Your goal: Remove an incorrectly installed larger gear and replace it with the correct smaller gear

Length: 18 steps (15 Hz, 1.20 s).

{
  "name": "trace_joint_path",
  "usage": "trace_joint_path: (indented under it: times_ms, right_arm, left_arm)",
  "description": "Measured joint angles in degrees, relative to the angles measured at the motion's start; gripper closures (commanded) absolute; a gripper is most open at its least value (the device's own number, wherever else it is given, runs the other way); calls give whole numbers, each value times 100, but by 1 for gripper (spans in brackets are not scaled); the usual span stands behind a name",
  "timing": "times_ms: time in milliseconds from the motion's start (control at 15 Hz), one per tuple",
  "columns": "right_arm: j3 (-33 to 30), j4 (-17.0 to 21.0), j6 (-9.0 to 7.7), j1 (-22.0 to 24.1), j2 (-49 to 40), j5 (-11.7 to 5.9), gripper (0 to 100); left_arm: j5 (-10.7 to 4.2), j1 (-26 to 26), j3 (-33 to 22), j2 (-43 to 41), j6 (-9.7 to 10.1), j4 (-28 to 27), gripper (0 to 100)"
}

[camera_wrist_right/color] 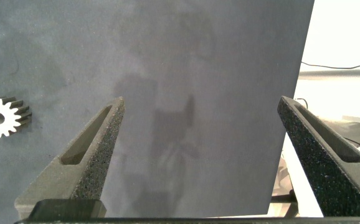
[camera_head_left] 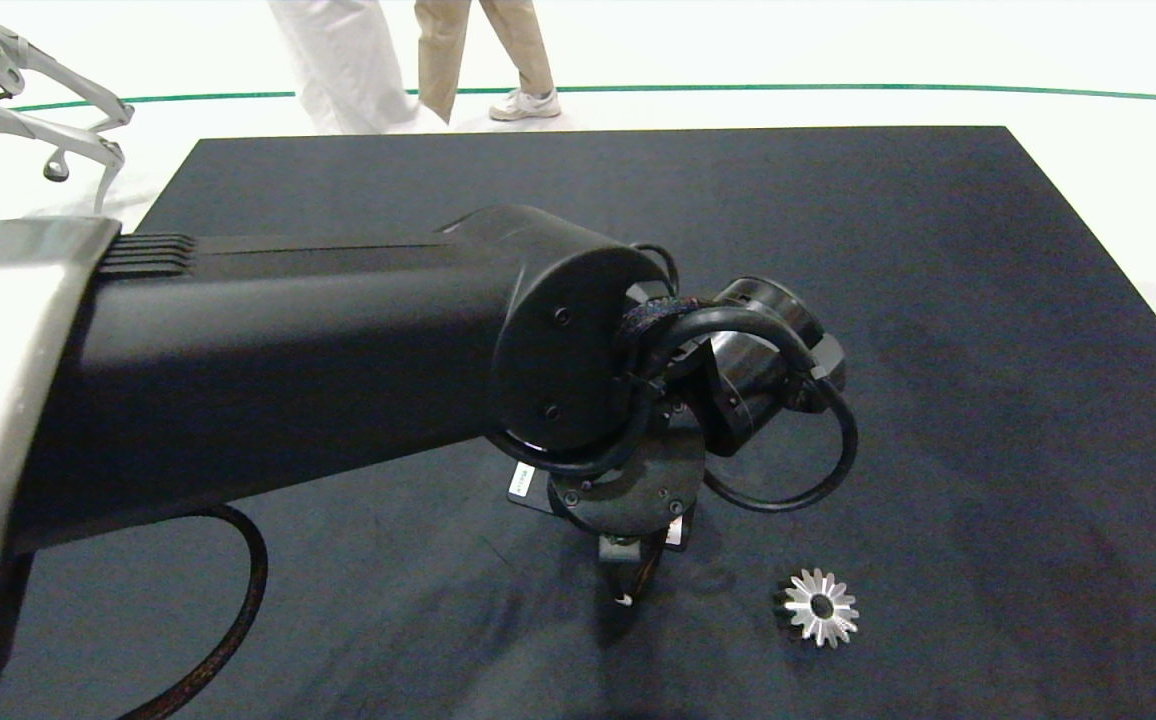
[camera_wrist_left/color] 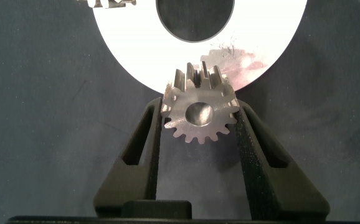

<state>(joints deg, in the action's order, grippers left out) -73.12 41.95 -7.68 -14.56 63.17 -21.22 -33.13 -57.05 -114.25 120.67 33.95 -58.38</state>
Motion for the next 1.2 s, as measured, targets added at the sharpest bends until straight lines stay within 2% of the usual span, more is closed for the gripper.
trace_joint_path:
  times_ms: [800,867,1200]
  right_arm:
    - [0,0,0,0,2,4,0]
    - [0,0,0,0,2,6,0]
    - [0,0,0,0,2,6,0]
  left_arm:
    - [4,-35,-35,112,-7,12,100]
    - [4,-39,-35,112,-7,6,0]
    - [4,-44,-35,105,11,-24,0]
